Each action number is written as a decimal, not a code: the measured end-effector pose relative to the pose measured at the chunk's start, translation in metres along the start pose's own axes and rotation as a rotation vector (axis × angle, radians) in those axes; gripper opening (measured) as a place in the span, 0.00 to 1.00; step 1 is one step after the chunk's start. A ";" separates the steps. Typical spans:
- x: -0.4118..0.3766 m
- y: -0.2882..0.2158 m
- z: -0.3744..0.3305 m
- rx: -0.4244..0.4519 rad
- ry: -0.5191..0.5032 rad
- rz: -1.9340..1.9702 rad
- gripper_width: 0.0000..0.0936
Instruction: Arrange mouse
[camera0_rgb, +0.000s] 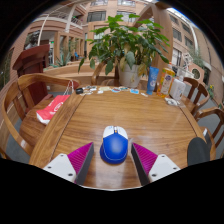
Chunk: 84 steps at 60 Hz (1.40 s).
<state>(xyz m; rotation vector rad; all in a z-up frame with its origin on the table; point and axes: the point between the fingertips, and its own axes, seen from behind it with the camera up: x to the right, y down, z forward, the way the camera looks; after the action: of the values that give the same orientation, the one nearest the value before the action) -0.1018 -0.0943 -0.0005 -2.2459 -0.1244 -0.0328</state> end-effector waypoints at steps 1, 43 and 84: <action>-0.001 -0.001 0.004 -0.004 -0.002 0.006 0.81; 0.014 -0.148 -0.134 0.376 -0.159 0.052 0.42; 0.340 0.073 -0.067 0.005 0.180 0.199 0.48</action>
<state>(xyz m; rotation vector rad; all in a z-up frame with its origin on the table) 0.2447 -0.1651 0.0073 -2.2283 0.1961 -0.1265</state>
